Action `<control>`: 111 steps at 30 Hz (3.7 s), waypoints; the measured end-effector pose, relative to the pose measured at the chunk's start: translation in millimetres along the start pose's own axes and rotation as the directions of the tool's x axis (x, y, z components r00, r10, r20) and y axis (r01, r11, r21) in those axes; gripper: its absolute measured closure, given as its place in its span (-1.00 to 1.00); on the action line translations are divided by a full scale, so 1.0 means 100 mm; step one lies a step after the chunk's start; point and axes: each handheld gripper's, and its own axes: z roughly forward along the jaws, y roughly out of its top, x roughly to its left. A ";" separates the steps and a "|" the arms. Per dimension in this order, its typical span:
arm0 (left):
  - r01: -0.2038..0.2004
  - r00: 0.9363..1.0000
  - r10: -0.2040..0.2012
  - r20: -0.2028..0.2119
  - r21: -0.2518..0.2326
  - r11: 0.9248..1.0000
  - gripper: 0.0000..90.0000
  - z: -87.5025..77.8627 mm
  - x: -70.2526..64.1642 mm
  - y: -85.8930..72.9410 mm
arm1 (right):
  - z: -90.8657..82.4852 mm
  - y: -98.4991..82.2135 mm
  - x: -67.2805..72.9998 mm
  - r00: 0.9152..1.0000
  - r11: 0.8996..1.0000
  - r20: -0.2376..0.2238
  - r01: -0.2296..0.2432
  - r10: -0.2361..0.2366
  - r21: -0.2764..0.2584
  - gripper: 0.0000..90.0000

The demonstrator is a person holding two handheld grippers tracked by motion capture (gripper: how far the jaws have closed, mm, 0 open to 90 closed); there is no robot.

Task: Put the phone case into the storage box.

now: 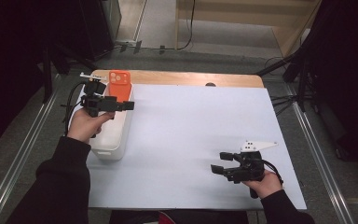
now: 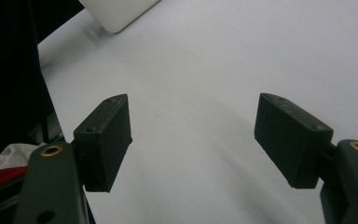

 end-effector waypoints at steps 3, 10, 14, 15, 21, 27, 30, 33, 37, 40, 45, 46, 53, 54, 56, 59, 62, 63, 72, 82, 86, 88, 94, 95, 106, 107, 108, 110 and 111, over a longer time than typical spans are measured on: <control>-0.010 1.000 0.010 0.013 0.005 1.000 -0.86 0.01 -0.03 -0.04 | 0.00 0.00 0.00 1.000 1.000 0.000 0.001 -0.001 0.001 -0.42; -0.022 0.999 0.021 0.033 0.007 1.000 -0.86 0.03 -0.08 -0.12 | 0.00 0.00 0.00 1.000 1.000 -0.003 0.007 -0.007 0.000 -0.42; -0.038 0.998 0.038 0.052 0.003 0.999 -0.86 0.02 -0.11 -0.16 | 0.01 0.00 0.00 1.000 1.000 -0.003 0.006 -0.006 0.000 -0.42; -0.040 0.998 0.039 0.057 0.005 0.999 -0.86 0.02 -0.13 -0.18 | 0.01 0.00 0.00 1.000 1.000 -0.003 0.006 -0.006 0.000 -0.42; -0.061 0.996 0.060 0.072 0.005 0.998 -0.86 0.02 -0.19 -0.25 | 0.01 0.00 0.00 1.000 1.000 -0.006 0.008 -0.008 0.000 -0.42; -0.093 0.991 0.092 0.097 -0.001 0.996 -0.86 0.00 -0.23 -0.32 | 0.00 0.00 0.01 1.000 1.000 -0.007 0.008 -0.008 0.001 -0.42; -0.103 0.990 0.102 0.096 0.006 0.995 -0.86 0.01 -0.27 -0.36 | -0.01 0.00 0.00 1.000 1.000 -0.005 0.013 -0.013 -0.002 -0.42; -0.105 0.989 0.103 0.104 0.011 0.994 -0.86 0.02 -0.30 -0.40 | -0.01 0.00 0.00 1.000 1.000 -0.007 0.010 -0.010 -0.002 -0.42; -0.124 0.986 0.121 0.110 0.022 0.992 -0.86 0.03 -0.33 -0.46 | -0.01 0.00 0.00 1.000 1.000 -0.007 0.011 -0.011 -0.002 -0.42; -0.129 0.985 0.126 0.117 0.021 0.991 -0.86 0.03 -0.35 -0.50 | -0.01 0.00 0.01 1.000 1.000 -0.008 0.012 -0.012 0.001 -0.42; -0.149 0.982 0.146 0.122 0.020 0.989 -0.86 0.03 -0.39 -0.55 | 0.00 0.00 0.01 1.000 1.000 -0.009 0.011 -0.011 0.003 -0.42; -0.152 0.981 0.148 0.123 0.022 0.988 -0.86 0.03 -0.39 -0.56 | 0.00 0.00 0.01 1.000 1.000 -0.009 0.011 -0.011 0.003 -0.42; -0.173 0.976 0.169 0.137 0.025 0.985 -0.86 0.05 -0.43 -0.64 | 0.00 0.00 0.01 1.000 1.000 -0.010 0.014 -0.014 0.003 -0.42; -0.175 0.976 0.170 0.138 0.024 0.984 -0.86 0.05 -0.44 -0.66 | 0.00 0.00 0.01 1.000 1.000 -0.011 0.014 -0.014 0.003 -0.42; -0.183 0.974 0.178 0.142 0.024 0.983 -0.86 0.06 -0.45 -0.68 | 0.00 0.00 0.01 1.000 1.000 -0.012 0.015 -0.015 0.004 -0.42; -0.202 0.969 0.196 0.150 0.027 0.979 -0.86 0.08 -0.49 -0.72 | 0.01 0.00 0.01 1.000 1.000 -0.012 0.015 -0.015 0.005 -0.42; -0.220 0.964 0.212 0.163 0.031 0.975 -0.86 0.09 -0.51 -0.76 | 0.01 0.00 0.02 1.000 1.000 -0.013 0.015 -0.014 0.007 -0.42; -0.227 0.962 0.219 0.162 0.032 0.973 -0.86 0.09 -0.52 -0.77 | 0.01 0.00 0.02 1.000 1.000 -0.014 0.014 -0.014 0.007 -0.42; -0.268 0.949 0.258 0.183 0.030 0.963 -0.86 0.10 -0.57 -0.90 | 0.01 0.00 0.02 1.000 1.000 -0.018 0.017 -0.017 0.008 -0.42; -0.307 0.938 0.297 0.180 0.027 0.951 -0.86 0.09 -0.60 -1.03 | 0.02 0.00 0.02 1.000 1.000 -0.020 0.018 -0.018 0.008 -0.42; -0.331 0.932 0.320 0.172 0.037 0.943 -0.86 0.10 -0.62 -1.09 | 0.02 0.00 0.02 1.000 1.000 -0.021 0.019 -0.019 0.009 -0.42; -0.336 0.930 0.325 0.172 0.040 0.941 -0.86 0.10 -0.61 -1.11 | 0.02 0.00 0.02 1.000 1.000 -0.021 0.020 -0.020 0.010 -0.42; -0.357 0.922 0.347 0.174 0.026 0.934 -0.86 0.10 -0.63 -1.19 | 0.02 0.00 0.02 1.000 1.000 -0.021 0.023 -0.023 0.013 -0.42; -0.362 0.919 0.352 0.176 0.028 0.932 -0.86 0.10 -0.63 -1.20 | 0.02 0.00 0.03 1.000 1.000 -0.021 0.022 -0.022 0.014 -0.42; -0.416 0.897 0.403 0.184 0.038 0.908 -0.86 0.12 -0.67 -1.33 | 0.04 0.00 0.04 0.999 0.999 -0.027 0.030 -0.029 0.014 -0.42; -0.426 0.893 0.413 0.181 0.038 0.904 -0.86 0.12 -0.67 -1.34 | 0.04 -0.01 0.04 0.999 0.999 -0.027 0.030 -0.030 0.013 -0.42; -0.428 0.892 0.416 0.177 0.037 0.903 -0.86 0.12 -0.67 -1.35 | 0.04 -0.01 0.04 0.999 0.999 -0.027 0.031 -0.031 0.013 -0.42; -0.434 0.890 0.421 0.177 0.039 0.900 -0.86 0.12 -0.68 -1.35 | 0.04 -0.01 0.04 0.999 0.999 -0.030 0.029 -0.029 0.015 -0.42; -0.434 0.889 0.422 0.178 0.037 0.900 -0.86 0.12 -0.68 -1.36 | 0.04 -0.01 0.04 0.999 0.999 -0.030 0.031 -0.030 0.014 -0.42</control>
